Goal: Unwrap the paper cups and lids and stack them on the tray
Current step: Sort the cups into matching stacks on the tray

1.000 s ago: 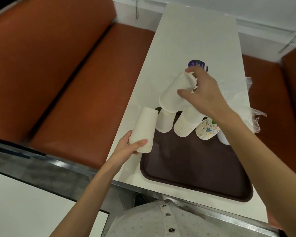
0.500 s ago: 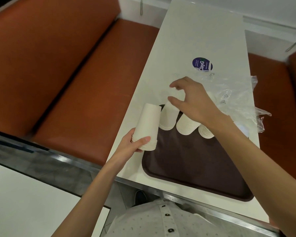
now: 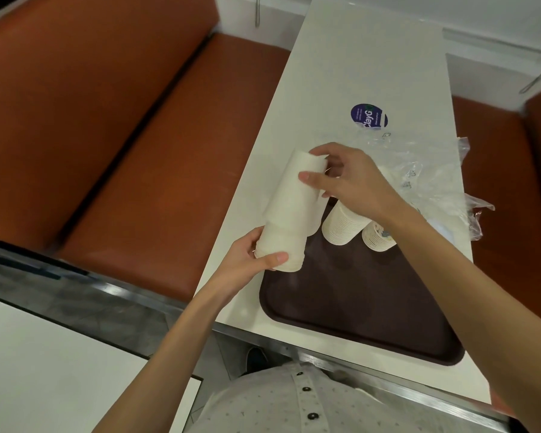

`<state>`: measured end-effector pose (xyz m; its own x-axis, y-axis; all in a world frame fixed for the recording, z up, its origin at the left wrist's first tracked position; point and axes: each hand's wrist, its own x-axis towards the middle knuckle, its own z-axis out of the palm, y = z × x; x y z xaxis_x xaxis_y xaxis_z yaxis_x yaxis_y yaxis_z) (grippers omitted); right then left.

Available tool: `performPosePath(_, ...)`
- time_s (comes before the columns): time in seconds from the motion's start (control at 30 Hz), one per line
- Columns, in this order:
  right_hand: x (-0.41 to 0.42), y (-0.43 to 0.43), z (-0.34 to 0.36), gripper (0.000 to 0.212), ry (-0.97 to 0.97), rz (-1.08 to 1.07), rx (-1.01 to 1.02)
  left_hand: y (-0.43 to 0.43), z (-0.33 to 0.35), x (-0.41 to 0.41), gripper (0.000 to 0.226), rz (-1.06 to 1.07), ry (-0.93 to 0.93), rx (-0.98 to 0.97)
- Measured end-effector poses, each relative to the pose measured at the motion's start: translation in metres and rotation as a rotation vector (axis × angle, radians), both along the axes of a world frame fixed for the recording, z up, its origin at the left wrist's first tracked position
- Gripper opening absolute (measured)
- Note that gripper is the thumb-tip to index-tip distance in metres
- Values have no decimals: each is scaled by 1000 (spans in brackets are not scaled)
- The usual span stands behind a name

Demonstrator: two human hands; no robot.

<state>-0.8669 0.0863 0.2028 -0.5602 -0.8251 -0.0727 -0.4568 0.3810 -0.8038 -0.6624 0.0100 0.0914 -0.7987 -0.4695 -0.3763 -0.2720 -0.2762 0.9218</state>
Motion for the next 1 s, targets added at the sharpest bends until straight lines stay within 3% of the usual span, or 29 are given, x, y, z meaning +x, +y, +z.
performPosePath(0.17,-23,5,14,59,154,-119,-126,2,-9,13,85,49,-45,-19)
performPosePath(0.33,-33,10,14,64,333,-119,-105,-1,-17,21,71,129,-60,-20)
performPosePath(0.5,-28,10,0,69,395,-43,4,-3,-14,19,68,135,-45,-16)
performPosePath(0.7,-26,8,-2,52,468,6,124,-2,-10,16,74,124,-39,-21)
performPosePath(0.83,-11,4,5,35,429,57,-17,0,-1,10,75,100,-8,-14)
performPosePath(1.0,9,-5,4,40,185,202,169,2,13,0,73,64,22,-19)
